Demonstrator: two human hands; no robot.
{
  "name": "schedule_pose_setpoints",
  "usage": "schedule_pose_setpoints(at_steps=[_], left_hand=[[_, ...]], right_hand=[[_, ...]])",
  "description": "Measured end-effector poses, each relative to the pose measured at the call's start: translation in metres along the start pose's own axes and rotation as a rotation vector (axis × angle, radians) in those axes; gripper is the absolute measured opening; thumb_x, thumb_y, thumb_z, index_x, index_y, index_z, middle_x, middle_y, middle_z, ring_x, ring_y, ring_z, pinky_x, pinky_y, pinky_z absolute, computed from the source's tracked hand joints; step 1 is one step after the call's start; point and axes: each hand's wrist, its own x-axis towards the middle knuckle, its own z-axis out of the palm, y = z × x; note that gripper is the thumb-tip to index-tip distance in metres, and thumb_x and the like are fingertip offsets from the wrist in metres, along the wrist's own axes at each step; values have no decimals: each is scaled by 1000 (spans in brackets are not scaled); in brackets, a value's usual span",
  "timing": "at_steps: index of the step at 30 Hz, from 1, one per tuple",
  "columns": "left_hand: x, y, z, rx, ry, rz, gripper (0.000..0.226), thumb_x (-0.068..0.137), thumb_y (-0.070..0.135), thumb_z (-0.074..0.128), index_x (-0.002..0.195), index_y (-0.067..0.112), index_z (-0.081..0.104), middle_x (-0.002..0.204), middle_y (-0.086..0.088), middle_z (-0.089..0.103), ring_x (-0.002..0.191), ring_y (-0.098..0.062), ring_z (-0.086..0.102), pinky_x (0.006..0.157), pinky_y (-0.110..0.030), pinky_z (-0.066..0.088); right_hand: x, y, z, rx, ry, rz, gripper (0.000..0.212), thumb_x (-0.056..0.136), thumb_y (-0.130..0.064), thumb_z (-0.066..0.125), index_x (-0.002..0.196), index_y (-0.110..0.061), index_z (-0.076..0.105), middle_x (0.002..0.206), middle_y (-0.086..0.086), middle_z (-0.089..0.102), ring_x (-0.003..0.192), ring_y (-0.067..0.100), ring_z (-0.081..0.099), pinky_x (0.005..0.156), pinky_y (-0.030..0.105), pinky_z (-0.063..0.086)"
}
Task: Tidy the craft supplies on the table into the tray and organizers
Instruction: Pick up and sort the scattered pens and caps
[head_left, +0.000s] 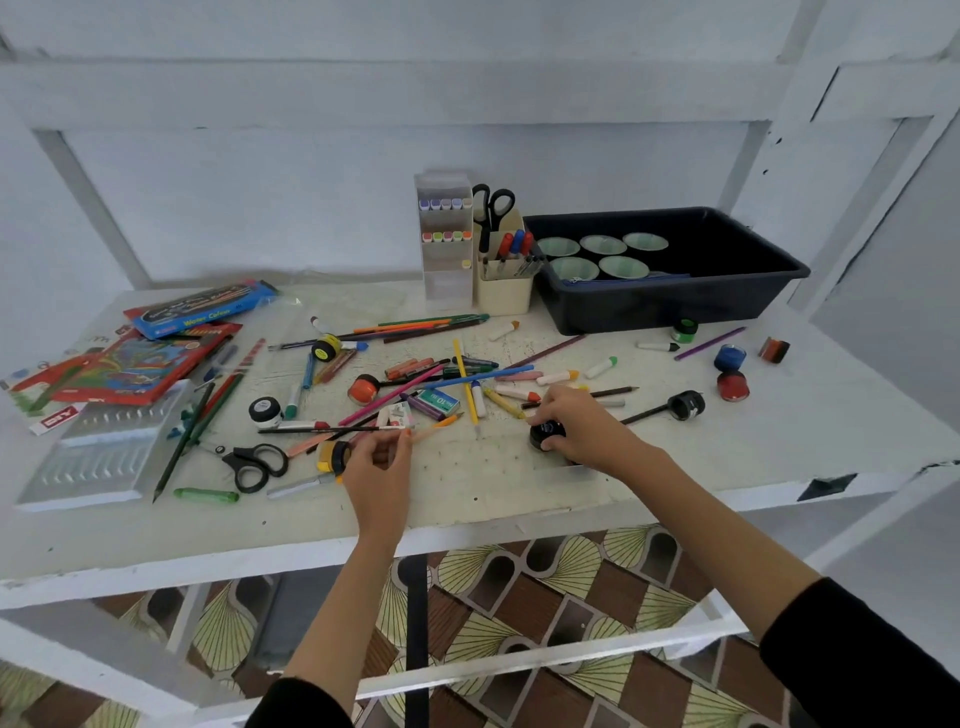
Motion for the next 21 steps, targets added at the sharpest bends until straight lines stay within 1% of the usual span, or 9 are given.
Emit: schedule_pose_setpoints(at_steps=[2,4,6,9,11,13,15,18,21], left_hand=[[0,1,0,3,0,2,7,87,16,65,91,11,68,87,-2,65,76,-7,56,68,-10,45],[-1,1,1,8,3,2,8,87,16,65,91,10,68,85,-1,64,74,-4,55,66,-7,44],[0,1,1,11,5,-4,9,87,15,65,92,9,68,85,-1,64,74,-4,54,65,-6,43],[2,1,2,4,8,-17,8,87,15,65,91,9,68,85,-1,64,75,-5,55,65,-9,43],[2,2,2,13,9,-20,6,87,16,65,90,11,67,85,-1,64,76,-6,55,66,-10,43],[2,2,2,13,12,-24,6,87,16,65,90,11,67,85,-1,64,75,-5,55,65,-8,42],[2,2,3,6,18,-38,6,87,16,65,89,11,67,84,-1,64,74,-5,54,64,-7,42],[2,1,4,4,16,-24,7,87,15,65,89,9,67,81,0,63,73,-4,54,64,-8,42],[1,1,3,7,15,-19,6,87,15,65,88,10,66,78,1,61,70,-4,53,62,-5,42]], right_hand=[[-3,1,4,-87,44,-23,39,87,-21,64,126,-18,59,120,6,51,111,20,43,95,31,40],[-7,5,4,-150,98,-34,39,88,-37,61,126,-26,59,122,1,48,114,19,38,95,34,36],[-10,15,-1,-25,148,14,39,88,-45,58,123,-29,61,120,-1,48,112,17,39,94,34,36],[-11,45,-12,82,368,190,31,92,-31,55,120,-21,62,112,6,55,104,20,45,88,29,37],[-10,69,-17,69,472,442,31,94,-25,52,122,-13,58,118,14,55,110,26,47,91,32,39],[-9,86,-19,97,483,722,37,96,-27,49,127,-8,49,128,19,47,116,32,45,92,37,42],[-8,95,-17,104,431,898,40,96,-31,47,126,-6,44,132,21,40,118,35,41,88,39,44],[-6,101,-12,72,417,985,35,96,-31,49,118,-4,46,130,22,40,113,33,42,81,36,44],[-4,97,-9,54,429,1015,28,95,-16,50,119,-3,47,140,22,33,120,33,41,78,33,43]])
